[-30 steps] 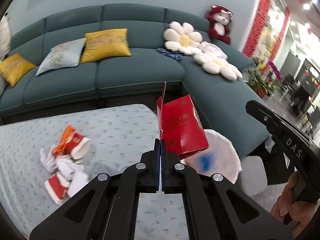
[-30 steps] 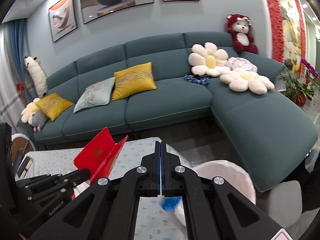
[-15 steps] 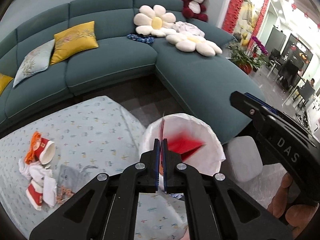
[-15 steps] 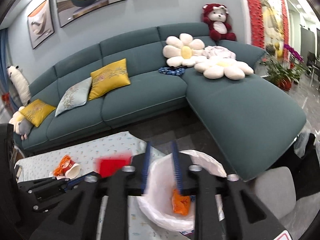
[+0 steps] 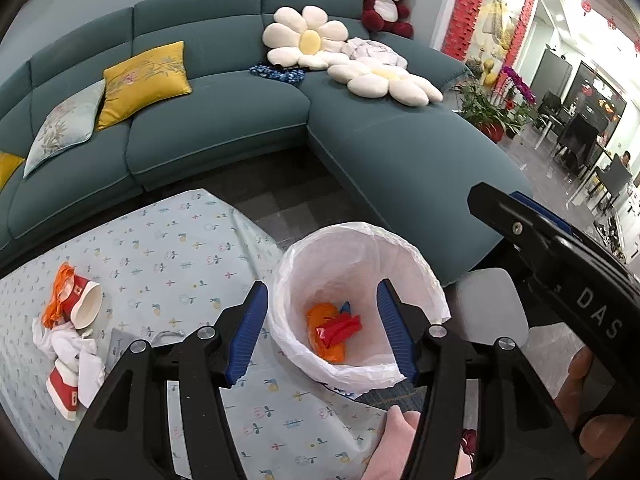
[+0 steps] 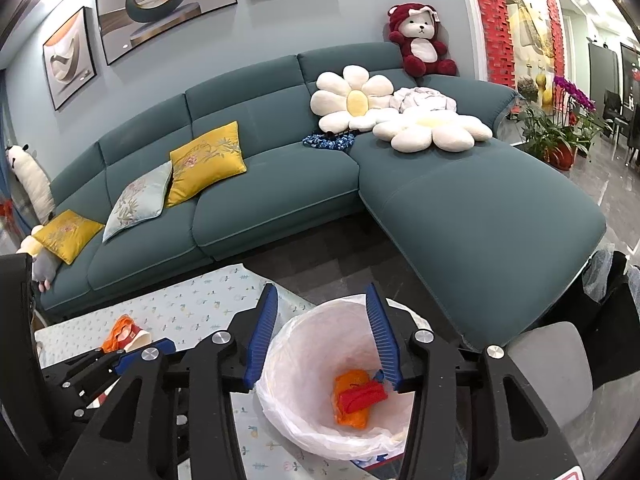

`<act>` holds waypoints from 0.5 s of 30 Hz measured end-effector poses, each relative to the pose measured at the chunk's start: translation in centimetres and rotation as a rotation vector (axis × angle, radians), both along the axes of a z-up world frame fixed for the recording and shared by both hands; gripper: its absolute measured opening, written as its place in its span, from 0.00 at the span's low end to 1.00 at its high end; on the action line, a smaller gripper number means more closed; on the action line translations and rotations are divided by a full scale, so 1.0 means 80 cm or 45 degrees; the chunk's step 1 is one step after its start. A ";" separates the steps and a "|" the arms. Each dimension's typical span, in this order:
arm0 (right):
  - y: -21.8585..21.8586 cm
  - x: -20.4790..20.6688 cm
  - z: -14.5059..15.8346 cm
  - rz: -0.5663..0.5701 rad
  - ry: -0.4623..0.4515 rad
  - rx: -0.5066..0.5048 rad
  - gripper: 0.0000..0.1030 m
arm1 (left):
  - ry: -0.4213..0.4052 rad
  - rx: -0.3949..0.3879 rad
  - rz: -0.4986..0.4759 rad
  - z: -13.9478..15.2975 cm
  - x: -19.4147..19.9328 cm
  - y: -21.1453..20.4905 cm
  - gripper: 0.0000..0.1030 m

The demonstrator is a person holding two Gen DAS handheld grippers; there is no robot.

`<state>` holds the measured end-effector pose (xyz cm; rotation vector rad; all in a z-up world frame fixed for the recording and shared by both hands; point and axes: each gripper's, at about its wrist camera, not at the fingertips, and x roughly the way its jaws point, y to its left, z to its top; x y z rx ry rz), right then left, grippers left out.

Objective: Collect trash
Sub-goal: 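Open the left tool over the wastebasket to drop the red box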

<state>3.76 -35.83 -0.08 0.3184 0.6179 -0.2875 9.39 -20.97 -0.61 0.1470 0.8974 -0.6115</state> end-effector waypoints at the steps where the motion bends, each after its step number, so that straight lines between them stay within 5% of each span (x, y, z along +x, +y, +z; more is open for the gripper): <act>1: 0.003 0.001 0.000 0.005 0.000 0.000 0.46 | 0.000 -0.001 0.010 0.000 0.001 0.005 0.52; 15: 0.076 0.019 0.008 0.119 0.009 -0.030 0.55 | 0.014 -0.016 0.154 0.002 0.016 0.080 0.52</act>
